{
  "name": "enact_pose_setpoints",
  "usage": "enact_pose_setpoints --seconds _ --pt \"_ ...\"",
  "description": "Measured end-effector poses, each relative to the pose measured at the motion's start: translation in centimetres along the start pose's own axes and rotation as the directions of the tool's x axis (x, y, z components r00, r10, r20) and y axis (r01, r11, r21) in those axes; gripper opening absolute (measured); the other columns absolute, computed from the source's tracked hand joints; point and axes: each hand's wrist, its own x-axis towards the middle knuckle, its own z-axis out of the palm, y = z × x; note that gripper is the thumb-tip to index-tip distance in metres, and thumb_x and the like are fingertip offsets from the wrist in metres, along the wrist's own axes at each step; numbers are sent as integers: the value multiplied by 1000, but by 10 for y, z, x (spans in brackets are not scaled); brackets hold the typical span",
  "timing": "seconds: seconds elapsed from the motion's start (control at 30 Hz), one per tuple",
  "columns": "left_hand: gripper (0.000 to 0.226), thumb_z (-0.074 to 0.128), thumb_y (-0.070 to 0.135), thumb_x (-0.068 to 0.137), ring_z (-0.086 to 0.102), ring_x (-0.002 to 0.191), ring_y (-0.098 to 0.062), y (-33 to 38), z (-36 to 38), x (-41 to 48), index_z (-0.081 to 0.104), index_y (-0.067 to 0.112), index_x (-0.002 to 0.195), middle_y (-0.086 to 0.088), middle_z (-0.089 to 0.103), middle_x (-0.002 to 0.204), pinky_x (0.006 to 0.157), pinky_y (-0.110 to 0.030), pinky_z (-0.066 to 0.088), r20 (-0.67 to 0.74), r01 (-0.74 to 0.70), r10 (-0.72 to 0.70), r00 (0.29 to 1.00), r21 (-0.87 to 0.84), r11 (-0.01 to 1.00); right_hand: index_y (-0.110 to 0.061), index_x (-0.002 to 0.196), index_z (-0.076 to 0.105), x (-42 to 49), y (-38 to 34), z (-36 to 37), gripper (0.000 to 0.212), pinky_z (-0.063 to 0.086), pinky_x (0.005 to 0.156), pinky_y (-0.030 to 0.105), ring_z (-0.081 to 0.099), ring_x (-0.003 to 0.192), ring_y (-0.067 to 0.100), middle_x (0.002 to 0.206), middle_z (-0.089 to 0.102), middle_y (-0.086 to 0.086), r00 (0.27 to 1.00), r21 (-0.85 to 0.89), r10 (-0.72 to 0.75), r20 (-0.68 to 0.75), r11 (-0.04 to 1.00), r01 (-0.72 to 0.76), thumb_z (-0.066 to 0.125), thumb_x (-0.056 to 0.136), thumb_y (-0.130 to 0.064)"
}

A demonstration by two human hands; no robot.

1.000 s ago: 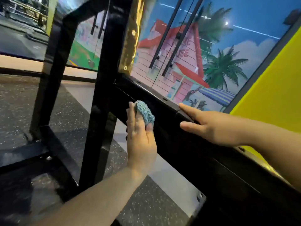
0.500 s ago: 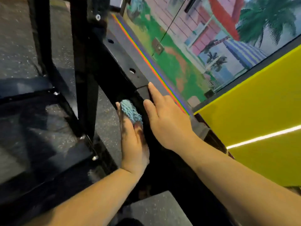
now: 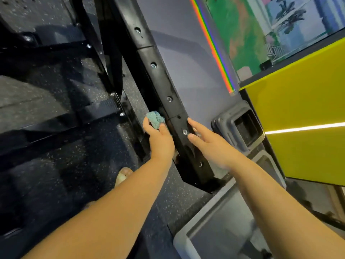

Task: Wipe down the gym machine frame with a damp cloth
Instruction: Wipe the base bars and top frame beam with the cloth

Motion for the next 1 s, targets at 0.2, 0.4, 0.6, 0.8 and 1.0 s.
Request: enact_pose_setpoints --seconds 0.2,0.4,0.6,0.8,1.0 --pt "50 25 19 104 36 132 -21 -18 0 -19 10 32 150 0 29 152 101 -27 31 193 -62 54 980 35 997 -53 142 33 -36 68 26 55 27 115 41 33 138 2 148 36 -26 994 112 93 -57 990 -87 28 91 -72" --pt "50 23 16 104 35 126 -12 -89 4 -96 10 29 150 -1 29 151 94 -20 29 266 23 -30 964 29 999 -35 141 41 -43 51 46 44 38 102 39 50 120 15 135 52 -9 940 -46 64 -336 995 -84 20 103 -43" --pt "45 26 17 102 46 125 -28 -115 30 -77 26 27 146 -8 42 143 101 -39 39 83 270 -260 962 -172 947 -27 133 48 -47 48 49 46 43 92 42 52 108 25 129 55 -1 922 -146 -19 -386 988 -41 14 104 -35" --pt "41 28 26 101 55 107 -27 -127 49 -91 37 28 141 -6 56 125 99 -47 45 80 237 -224 971 -420 876 -24 67 20 -45 53 53 37 17 50 32 25 55 14 67 32 -3 884 -267 -134 -447 964 11 19 104 -23" --pt "38 28 21 102 55 101 -28 -123 49 -107 42 14 137 -11 59 119 86 -40 46 52 126 -115 992 -446 886 -29 66 17 -43 59 53 38 10 49 32 19 53 11 66 25 -7 893 -268 -148 -426 963 32 17 104 -26"
